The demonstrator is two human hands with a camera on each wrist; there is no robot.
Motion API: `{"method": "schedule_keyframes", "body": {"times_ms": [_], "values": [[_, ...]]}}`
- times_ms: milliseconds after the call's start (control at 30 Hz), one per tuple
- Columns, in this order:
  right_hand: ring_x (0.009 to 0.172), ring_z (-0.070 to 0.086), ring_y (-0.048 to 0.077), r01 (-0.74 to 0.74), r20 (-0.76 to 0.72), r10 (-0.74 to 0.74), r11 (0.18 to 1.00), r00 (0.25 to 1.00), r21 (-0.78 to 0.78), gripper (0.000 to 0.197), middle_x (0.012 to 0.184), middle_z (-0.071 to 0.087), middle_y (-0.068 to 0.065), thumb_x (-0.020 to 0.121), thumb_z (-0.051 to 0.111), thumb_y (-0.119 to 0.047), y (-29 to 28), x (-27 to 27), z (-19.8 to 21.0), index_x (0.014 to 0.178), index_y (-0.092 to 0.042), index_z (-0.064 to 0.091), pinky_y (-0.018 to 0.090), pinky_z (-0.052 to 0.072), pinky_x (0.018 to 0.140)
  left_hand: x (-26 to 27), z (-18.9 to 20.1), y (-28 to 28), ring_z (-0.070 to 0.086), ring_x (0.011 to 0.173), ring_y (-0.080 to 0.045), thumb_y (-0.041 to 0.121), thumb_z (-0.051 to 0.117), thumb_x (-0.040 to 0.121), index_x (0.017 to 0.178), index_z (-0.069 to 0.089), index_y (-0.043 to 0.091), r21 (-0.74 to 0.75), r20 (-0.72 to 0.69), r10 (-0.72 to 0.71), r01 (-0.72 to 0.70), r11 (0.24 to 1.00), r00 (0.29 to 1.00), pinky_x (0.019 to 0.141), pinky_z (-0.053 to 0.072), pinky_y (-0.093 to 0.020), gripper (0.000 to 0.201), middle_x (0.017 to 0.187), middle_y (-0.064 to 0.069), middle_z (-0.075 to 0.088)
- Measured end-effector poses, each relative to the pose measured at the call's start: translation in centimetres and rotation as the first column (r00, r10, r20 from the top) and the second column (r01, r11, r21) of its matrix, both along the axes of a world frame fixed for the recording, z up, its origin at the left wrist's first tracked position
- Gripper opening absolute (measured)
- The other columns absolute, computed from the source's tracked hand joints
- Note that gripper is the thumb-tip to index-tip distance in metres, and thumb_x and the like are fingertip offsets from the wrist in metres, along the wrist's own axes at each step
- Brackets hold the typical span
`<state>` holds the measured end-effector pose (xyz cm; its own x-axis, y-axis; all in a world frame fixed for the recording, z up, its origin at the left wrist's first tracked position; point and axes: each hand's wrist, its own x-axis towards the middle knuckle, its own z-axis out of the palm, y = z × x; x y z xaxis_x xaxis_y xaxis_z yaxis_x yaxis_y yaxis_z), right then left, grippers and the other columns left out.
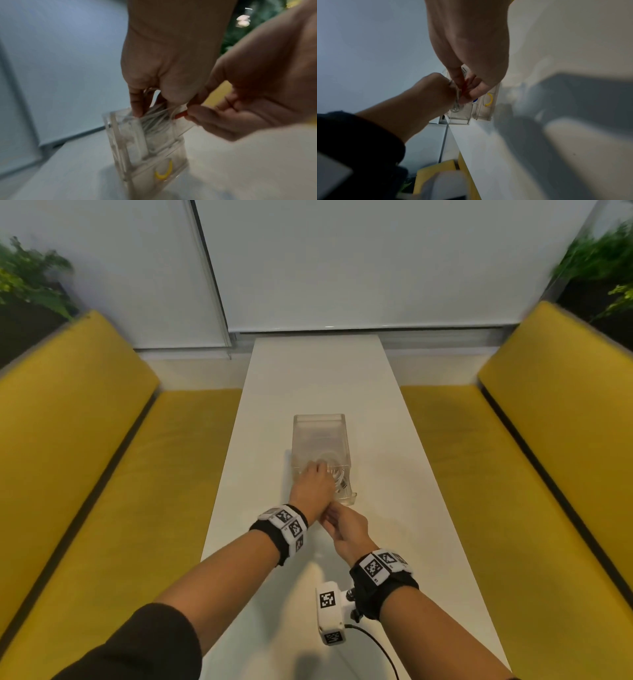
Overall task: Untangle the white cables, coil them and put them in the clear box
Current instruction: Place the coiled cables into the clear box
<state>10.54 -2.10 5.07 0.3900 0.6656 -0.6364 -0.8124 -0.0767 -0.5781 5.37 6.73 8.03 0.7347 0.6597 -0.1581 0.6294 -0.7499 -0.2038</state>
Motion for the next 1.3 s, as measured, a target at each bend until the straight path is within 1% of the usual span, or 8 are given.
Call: {"method": "schedule_keyframes", "body": {"times_ms": [133,267,367,467,800,1033,1167,1300], "values": [[0.089,0.066,0.032,0.001,0.013,0.0,1.0,1.0,-0.024,0.012,0.092,0.066,0.025,0.088,0.063,0.009,0.1,0.8,-0.1,0.1,0.01,0.064,0.031,0.063,0.067,-1.1,1.8,0.8,0.061,0.101,-0.034,0.029,0.058,0.099,0.135,0.046,0.014,-0.149,0.259,-0.05,0.091,0.985,0.965,0.072,0.051,-0.038,0.041,0.125,-0.015,0.05],[0.082,0.068,0.028,-0.012,0.004,0.012,1.0,1.0,-0.013,0.011,0.087,0.069,0.023,0.088,0.062,0.01,0.3,0.8,0.1,0.098,0.009,0.066,0.032,0.063,0.071,-3.4,2.7,0.6,0.055,0.107,-0.033,0.019,0.052,0.099,0.125,0.061,0.013,0.091,0.137,-0.268,0.257,0.962,0.954,0.08,0.045,-0.042,0.028,0.124,-0.014,0.06],[0.08,0.069,0.026,-0.005,0.004,0.005,1.0,1.0,-0.022,0.006,0.084,0.071,0.021,0.088,0.062,0.01,0.3,0.8,0.2,0.09,0.007,0.068,0.029,0.063,0.067,-4.3,0.8,-0.2,0.059,0.11,-0.034,0.008,0.05,0.097,0.129,0.055,0.007,-0.04,0.126,-0.207,0.213,0.976,0.97,0.079,0.05,-0.041,0.032,0.127,-0.015,0.058],[0.077,0.071,0.023,0.002,0.028,-0.001,0.999,1.0,-0.042,0.009,0.084,0.072,0.018,0.087,0.064,0.008,0.3,0.7,0.0,0.093,0.008,0.07,0.027,0.062,0.062,-4.7,-0.8,-0.9,0.062,0.103,-0.034,0.026,0.041,0.102,0.129,0.052,0.007,-0.089,0.235,-0.169,0.194,0.977,0.957,0.074,0.051,-0.041,0.035,0.128,-0.016,0.056],[0.075,0.067,0.024,0.018,0.066,-0.012,0.995,0.998,-0.097,0.016,0.084,0.071,0.017,0.081,0.067,0.011,0.8,0.7,-0.2,0.095,0.006,0.07,0.028,0.061,0.058,-2.9,-0.7,-0.4,0.027,0.146,-0.034,0.057,0.024,0.093,0.154,0.023,0.001,-0.317,0.158,0.136,-0.08,0.945,0.978,0.118,0.028,-0.042,0.083,0.159,-0.021,0.028],[0.059,0.047,0.017,0.0,0.136,0.029,0.978,0.99,-0.208,0.023,0.067,0.054,0.011,0.076,0.06,0.013,1.0,0.9,-1.0,0.063,-0.005,0.058,0.023,0.044,0.047,-3.5,0.7,-3.5,0.06,0.1,-0.039,0.019,0.041,0.104,0.109,0.065,-0.003,-0.117,0.296,-0.059,0.098,0.988,0.953,0.079,0.052,-0.046,0.033,0.11,-0.023,0.063],[0.052,0.05,0.015,0.004,0.131,0.02,0.984,0.991,-0.178,0.017,0.061,0.057,0.01,0.083,0.064,0.008,1.0,0.8,-1.0,0.069,-0.001,0.064,0.018,0.048,0.042,-3.8,-0.7,-1.8,0.055,0.113,-0.033,0.039,0.029,0.107,0.112,0.062,0.003,-0.309,0.389,0.028,0.102,0.945,0.921,0.097,0.045,-0.042,0.049,0.114,-0.019,0.065],[0.063,0.063,0.018,0.006,0.122,0.014,0.987,0.992,-0.16,0.007,0.076,0.069,0.013,0.09,0.064,0.001,1.2,0.5,-1.0,0.086,0.002,0.07,0.023,0.054,0.048,-2.6,-1.0,-1.0,0.016,0.153,-0.028,0.058,0.016,0.104,0.152,0.032,0.001,-0.49,0.243,0.179,-0.039,0.871,0.953,0.123,0.017,-0.043,0.076,0.161,-0.017,0.031]]}}
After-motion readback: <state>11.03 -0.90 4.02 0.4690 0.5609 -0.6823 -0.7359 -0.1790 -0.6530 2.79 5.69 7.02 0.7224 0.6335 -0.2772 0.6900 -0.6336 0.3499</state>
